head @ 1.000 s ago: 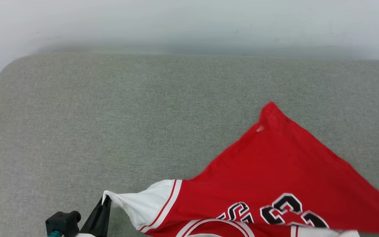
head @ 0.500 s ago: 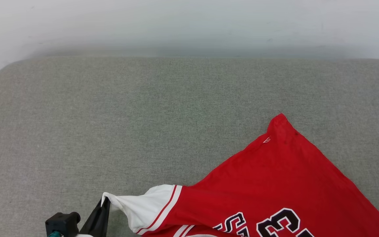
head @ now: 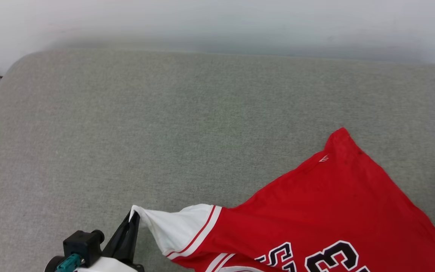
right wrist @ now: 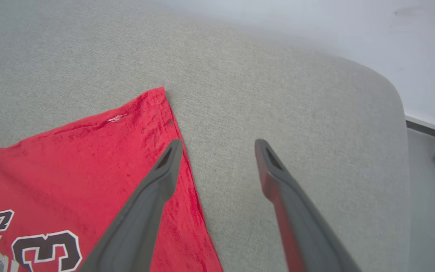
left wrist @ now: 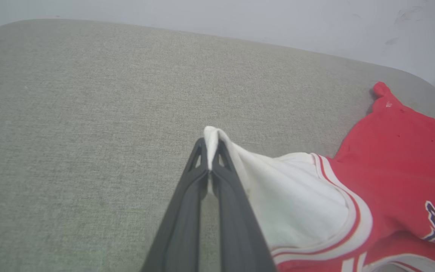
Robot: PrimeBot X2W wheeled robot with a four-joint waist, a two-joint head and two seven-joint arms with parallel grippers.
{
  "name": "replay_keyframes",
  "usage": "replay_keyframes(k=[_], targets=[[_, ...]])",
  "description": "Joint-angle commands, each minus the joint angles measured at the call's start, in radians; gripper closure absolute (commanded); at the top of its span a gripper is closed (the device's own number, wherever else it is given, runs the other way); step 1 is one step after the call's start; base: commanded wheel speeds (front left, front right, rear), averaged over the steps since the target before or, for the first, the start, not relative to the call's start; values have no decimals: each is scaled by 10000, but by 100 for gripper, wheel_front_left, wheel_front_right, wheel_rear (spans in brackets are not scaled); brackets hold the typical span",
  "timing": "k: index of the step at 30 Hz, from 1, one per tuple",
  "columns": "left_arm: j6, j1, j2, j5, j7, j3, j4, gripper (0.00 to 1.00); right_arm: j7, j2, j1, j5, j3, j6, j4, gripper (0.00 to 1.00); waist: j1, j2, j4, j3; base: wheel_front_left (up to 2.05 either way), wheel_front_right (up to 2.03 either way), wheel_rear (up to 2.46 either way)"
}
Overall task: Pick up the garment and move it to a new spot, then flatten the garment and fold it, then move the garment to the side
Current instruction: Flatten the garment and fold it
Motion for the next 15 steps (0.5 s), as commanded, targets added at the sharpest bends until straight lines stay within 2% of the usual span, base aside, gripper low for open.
replay_keyframes(k=[1,7,8,9,15], targets=[[-15,-197,-18,87,1,-46,-75,100,332,110,-599,-172,300,-11,-185,0,0,0,200,206,0,0,0],[-80,-627,-175,257,-16,-217,-200,100,2027,409,-2855,-714,2053,-11,75,0,0,0,634,691,0,0,0],[-144,-857,-270,341,-55,-341,-228,100,2898,535,-3813,-867,2976,-11,555,0,0,0,873,966,0,0,0],[-146,-928,-303,356,-64,-372,-227,100,3157,583,-4092,-937,3242,-11,729,0,0,0,942,1065,0,0,0],[-248,-1380,-551,519,-127,-544,-222,100,3878,762,-5372,-1388,4705,-11,2010,0,0,0,1333,1622,0,0,0]])
